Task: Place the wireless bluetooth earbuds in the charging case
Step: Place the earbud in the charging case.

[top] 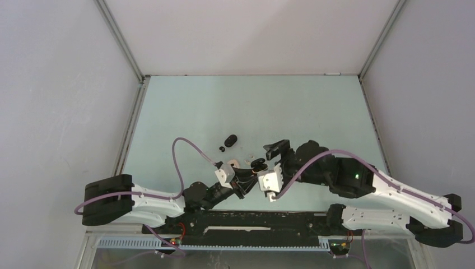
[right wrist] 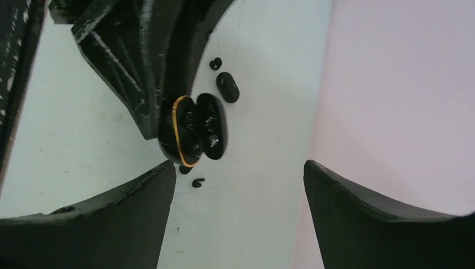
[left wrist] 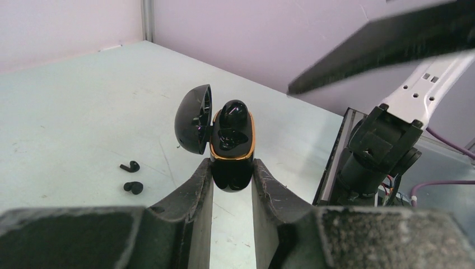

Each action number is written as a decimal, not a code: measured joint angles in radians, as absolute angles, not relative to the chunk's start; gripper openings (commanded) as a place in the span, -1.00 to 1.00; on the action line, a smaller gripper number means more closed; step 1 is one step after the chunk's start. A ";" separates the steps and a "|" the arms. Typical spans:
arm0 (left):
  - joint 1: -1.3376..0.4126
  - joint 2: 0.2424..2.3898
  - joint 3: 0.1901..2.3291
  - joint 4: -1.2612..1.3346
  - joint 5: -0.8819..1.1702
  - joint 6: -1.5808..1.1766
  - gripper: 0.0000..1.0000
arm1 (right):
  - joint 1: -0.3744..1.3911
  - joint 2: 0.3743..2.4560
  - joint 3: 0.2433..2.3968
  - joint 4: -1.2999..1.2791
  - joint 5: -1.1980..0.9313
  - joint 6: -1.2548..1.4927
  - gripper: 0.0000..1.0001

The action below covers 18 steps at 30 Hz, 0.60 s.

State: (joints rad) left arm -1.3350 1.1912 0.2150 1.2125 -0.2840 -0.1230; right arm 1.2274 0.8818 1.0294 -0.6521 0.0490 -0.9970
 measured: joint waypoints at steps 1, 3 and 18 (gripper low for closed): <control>-1.335 1.191 0.211 1.223 -0.281 -0.120 -1.00 | 1.207 0.897 1.070 -0.682 0.031 -0.968 0.75; -1.335 1.192 0.199 1.243 -0.273 -0.110 -1.00 | 1.143 0.922 1.140 -0.735 -0.021 -0.907 0.73; -1.335 1.195 0.134 1.323 -0.093 -0.052 -1.00 | 0.585 1.215 1.398 -1.194 -0.717 -0.728 0.43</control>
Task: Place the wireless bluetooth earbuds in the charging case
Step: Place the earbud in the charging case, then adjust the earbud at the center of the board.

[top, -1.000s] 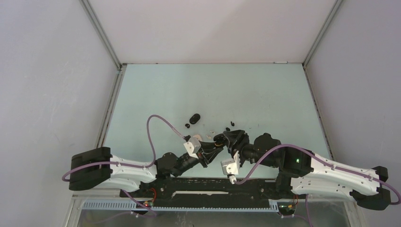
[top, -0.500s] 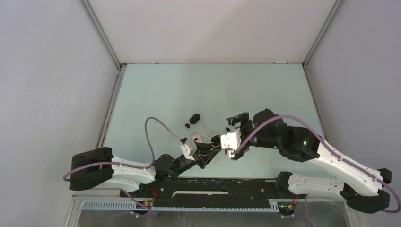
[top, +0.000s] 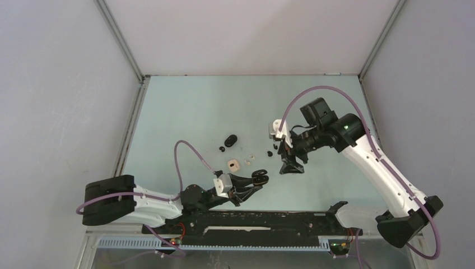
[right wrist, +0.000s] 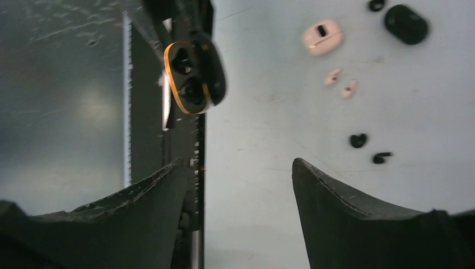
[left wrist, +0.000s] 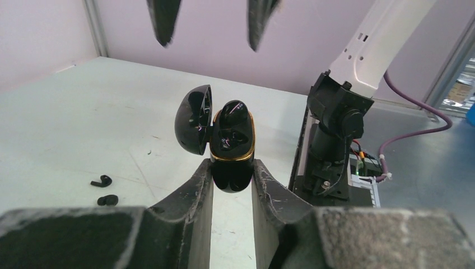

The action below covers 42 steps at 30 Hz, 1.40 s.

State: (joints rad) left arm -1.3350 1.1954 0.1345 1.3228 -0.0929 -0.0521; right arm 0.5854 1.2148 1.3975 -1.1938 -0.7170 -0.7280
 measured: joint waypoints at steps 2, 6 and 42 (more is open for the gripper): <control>-1.335 1.196 0.137 1.322 -0.077 -0.052 -1.00 | 0.591 1.201 1.363 -1.226 -0.751 -0.744 0.43; -1.335 1.200 0.169 1.322 -0.059 -0.052 -1.00 | 0.607 1.179 1.343 -1.262 -0.806 -0.775 0.41; -1.335 0.791 0.158 0.915 -0.229 -0.052 -1.00 | 0.370 1.679 1.193 -0.545 -0.386 -0.532 -0.27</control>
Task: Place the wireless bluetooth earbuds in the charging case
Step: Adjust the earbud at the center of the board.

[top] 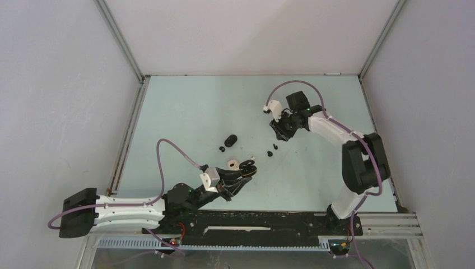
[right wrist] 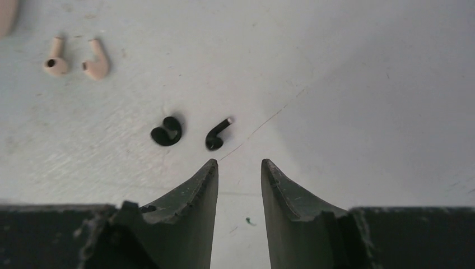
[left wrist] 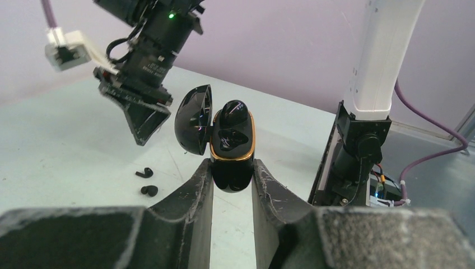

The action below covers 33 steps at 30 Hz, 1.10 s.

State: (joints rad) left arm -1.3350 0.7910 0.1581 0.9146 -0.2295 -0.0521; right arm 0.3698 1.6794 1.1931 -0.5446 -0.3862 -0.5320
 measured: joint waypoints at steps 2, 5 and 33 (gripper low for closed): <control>-1.335 0.792 0.158 0.908 -0.229 -0.052 -1.00 | 0.389 1.739 1.213 -0.530 -0.348 -0.540 -0.28; -1.335 0.792 0.158 0.901 -0.229 -0.052 -1.00 | 0.417 1.804 1.226 -0.514 -0.289 -0.546 -0.29; -1.335 0.793 0.158 0.871 -0.224 -0.054 -1.00 | 0.534 1.924 1.271 -0.607 -0.157 -0.621 -0.21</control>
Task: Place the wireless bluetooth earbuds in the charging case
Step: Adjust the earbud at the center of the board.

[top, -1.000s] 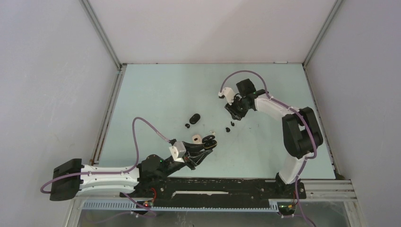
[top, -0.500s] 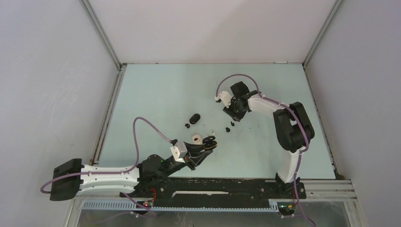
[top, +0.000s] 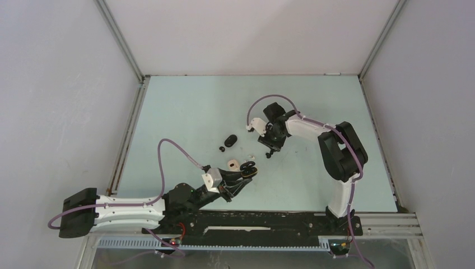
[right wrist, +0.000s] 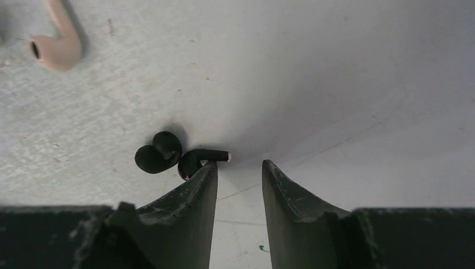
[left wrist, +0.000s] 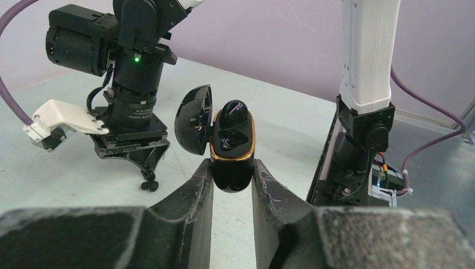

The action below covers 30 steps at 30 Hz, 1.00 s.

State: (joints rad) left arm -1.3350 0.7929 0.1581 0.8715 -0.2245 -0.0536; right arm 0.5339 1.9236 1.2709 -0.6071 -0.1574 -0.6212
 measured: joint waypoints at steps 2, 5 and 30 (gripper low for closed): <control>-1.335 0.793 0.158 0.872 -0.224 -0.054 -1.00 | 0.547 1.924 1.272 -0.616 -0.157 -0.622 -0.19; -1.335 0.795 0.158 0.871 -0.224 -0.056 -1.00 | 0.565 1.924 1.273 -0.627 -0.159 -0.624 -0.17; -1.335 0.799 0.158 0.870 -0.224 -0.072 -1.00 | 0.634 1.915 1.275 -0.799 -0.356 -0.852 -0.04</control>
State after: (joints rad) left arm -1.3350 0.7986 0.1581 0.8703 -0.2241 -0.0715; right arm 0.6338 1.9152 1.2747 -0.7994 -0.3565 -0.8524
